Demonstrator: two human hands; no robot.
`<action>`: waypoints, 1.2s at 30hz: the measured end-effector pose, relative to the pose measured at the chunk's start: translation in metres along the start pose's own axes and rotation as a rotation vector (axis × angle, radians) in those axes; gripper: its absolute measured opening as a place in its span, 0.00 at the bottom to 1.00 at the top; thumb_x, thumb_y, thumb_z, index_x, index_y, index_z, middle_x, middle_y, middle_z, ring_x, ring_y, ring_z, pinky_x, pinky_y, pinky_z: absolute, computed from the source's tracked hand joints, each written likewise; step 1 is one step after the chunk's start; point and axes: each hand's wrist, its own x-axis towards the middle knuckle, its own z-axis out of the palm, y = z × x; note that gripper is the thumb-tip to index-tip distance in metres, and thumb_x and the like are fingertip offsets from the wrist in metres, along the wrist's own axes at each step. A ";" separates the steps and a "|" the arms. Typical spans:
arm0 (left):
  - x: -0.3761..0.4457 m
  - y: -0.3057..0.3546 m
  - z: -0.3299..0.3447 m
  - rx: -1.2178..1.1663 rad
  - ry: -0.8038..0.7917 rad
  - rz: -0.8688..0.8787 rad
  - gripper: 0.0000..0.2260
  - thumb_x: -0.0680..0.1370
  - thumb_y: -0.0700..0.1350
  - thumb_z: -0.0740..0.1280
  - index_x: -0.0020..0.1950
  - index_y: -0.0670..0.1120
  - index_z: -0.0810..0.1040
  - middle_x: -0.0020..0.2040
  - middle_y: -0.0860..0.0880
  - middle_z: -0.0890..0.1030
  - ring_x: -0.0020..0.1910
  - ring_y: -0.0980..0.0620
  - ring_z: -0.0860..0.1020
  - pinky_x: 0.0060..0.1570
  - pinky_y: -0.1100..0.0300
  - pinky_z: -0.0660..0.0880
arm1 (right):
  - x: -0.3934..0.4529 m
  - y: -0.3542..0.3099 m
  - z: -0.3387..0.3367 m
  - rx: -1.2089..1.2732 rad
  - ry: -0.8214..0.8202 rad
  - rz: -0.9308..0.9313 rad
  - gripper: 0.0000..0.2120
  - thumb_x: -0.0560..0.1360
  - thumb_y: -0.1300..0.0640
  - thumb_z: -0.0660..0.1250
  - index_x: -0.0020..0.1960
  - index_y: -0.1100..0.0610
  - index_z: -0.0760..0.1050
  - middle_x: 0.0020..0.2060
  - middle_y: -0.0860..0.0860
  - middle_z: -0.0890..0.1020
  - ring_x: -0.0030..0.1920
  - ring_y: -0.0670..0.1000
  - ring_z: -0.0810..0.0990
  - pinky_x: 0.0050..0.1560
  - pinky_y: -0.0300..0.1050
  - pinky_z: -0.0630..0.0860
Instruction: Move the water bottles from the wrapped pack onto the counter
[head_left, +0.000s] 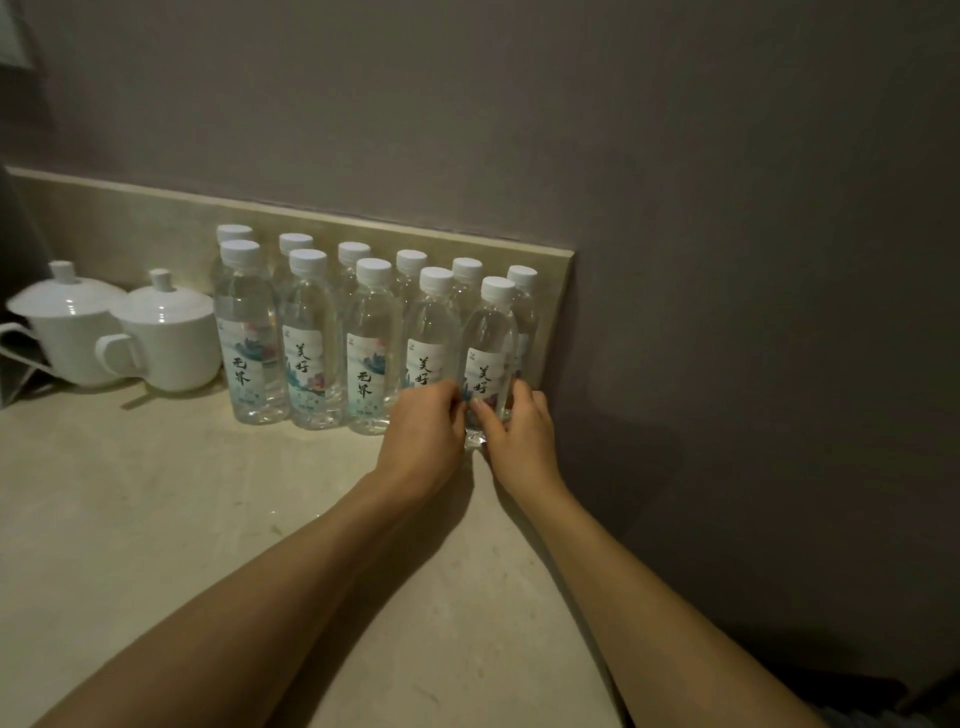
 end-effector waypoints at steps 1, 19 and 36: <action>0.001 0.001 0.001 0.004 0.003 -0.005 0.08 0.80 0.41 0.63 0.47 0.40 0.80 0.42 0.42 0.83 0.39 0.45 0.82 0.44 0.48 0.81 | 0.002 0.000 0.000 0.001 -0.007 -0.001 0.22 0.77 0.49 0.65 0.64 0.63 0.69 0.58 0.60 0.72 0.53 0.61 0.78 0.54 0.56 0.76; 0.004 0.001 0.004 0.021 -0.014 -0.024 0.07 0.80 0.41 0.63 0.48 0.41 0.79 0.43 0.43 0.83 0.40 0.46 0.82 0.45 0.47 0.81 | 0.006 0.003 0.000 0.088 0.014 0.000 0.18 0.75 0.50 0.68 0.57 0.62 0.71 0.55 0.58 0.76 0.56 0.58 0.77 0.55 0.59 0.76; -0.005 0.005 -0.014 0.007 -0.094 -0.013 0.09 0.80 0.42 0.63 0.53 0.41 0.82 0.47 0.43 0.84 0.39 0.47 0.83 0.46 0.49 0.81 | -0.001 -0.010 -0.003 0.085 -0.016 0.104 0.21 0.77 0.51 0.67 0.63 0.63 0.68 0.61 0.61 0.75 0.60 0.60 0.76 0.60 0.57 0.74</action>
